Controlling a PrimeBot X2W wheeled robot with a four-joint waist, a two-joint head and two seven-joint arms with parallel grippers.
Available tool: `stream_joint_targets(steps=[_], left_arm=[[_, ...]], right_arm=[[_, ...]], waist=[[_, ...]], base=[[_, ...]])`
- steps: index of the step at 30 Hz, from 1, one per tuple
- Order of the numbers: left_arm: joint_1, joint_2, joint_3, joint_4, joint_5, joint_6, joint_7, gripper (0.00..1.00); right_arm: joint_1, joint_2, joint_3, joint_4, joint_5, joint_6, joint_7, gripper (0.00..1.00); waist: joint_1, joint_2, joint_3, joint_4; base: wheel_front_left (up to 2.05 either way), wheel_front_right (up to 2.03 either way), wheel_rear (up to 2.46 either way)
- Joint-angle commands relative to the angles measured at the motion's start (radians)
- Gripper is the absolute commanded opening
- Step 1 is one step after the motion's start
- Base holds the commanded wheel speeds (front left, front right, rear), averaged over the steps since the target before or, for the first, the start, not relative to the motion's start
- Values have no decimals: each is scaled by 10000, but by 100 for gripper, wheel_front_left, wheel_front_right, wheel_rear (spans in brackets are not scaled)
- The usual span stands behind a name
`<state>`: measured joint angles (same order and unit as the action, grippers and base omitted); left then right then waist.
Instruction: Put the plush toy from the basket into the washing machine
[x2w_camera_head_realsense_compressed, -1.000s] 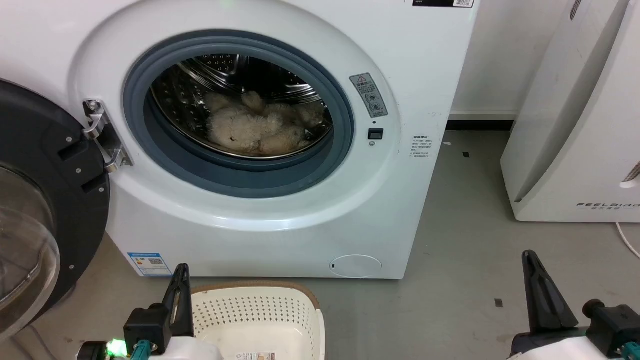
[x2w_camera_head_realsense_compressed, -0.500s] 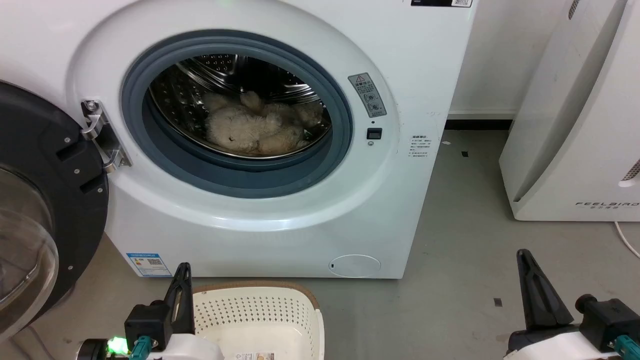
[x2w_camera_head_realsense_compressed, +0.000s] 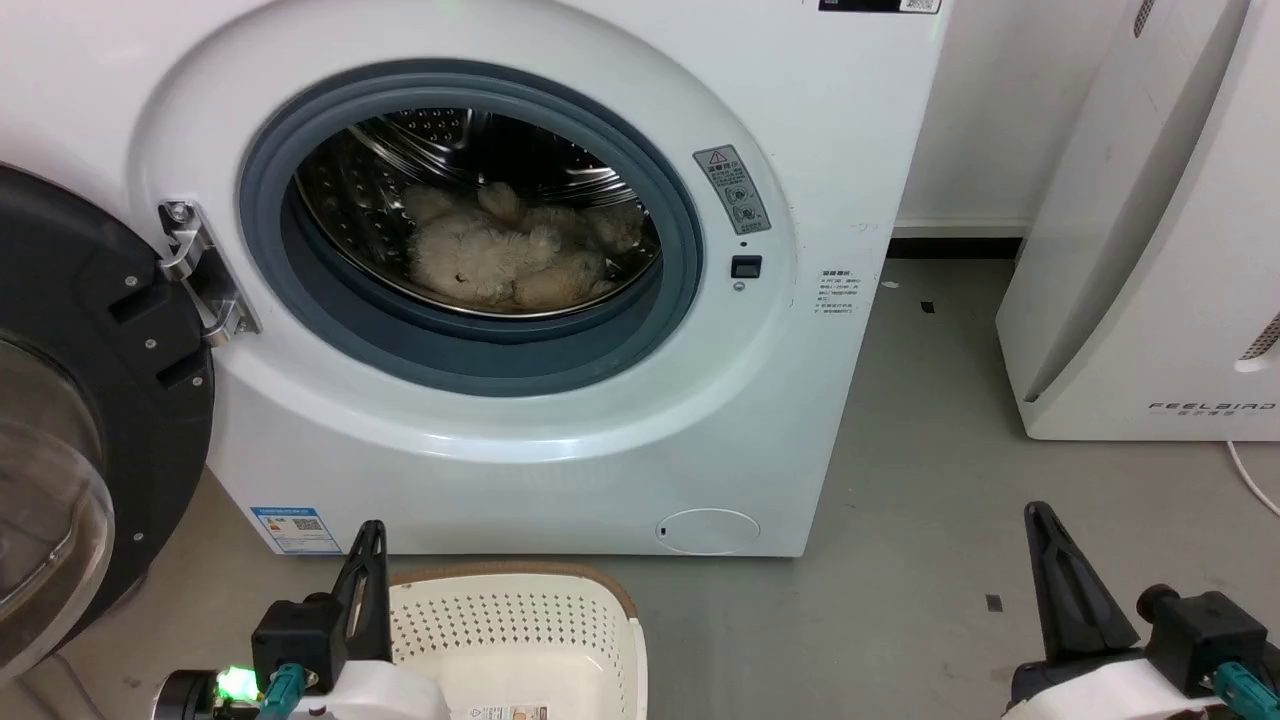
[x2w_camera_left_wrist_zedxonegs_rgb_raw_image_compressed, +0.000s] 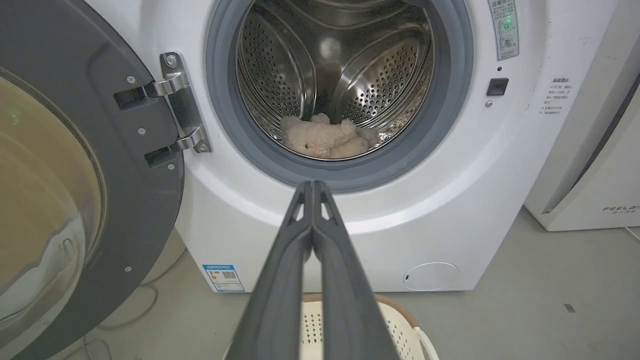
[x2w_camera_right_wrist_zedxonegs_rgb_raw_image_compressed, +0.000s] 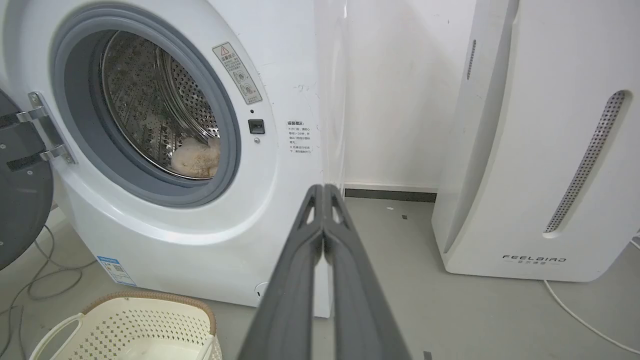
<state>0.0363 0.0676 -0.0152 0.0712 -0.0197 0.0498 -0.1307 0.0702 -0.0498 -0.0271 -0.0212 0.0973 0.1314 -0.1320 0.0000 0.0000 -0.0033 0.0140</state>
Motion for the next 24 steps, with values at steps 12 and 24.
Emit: stream_joint_targets(steps=[12, 24], left_arm=[[-178, -72, 61, -196, 82, -122, 272, 0], [-222, -96, 83, -318, 109, -211, 518, 0]], right_arm=[[-304, -3, 66, 68, -223, -4, 283, 0], [-399, -3, 114, 102, -401, -5, 529, 0]], waist=[[0, 0, 6, -27], [0, 0, 12, -54]], base=[[0, 0, 0], [0, 0, 0]])
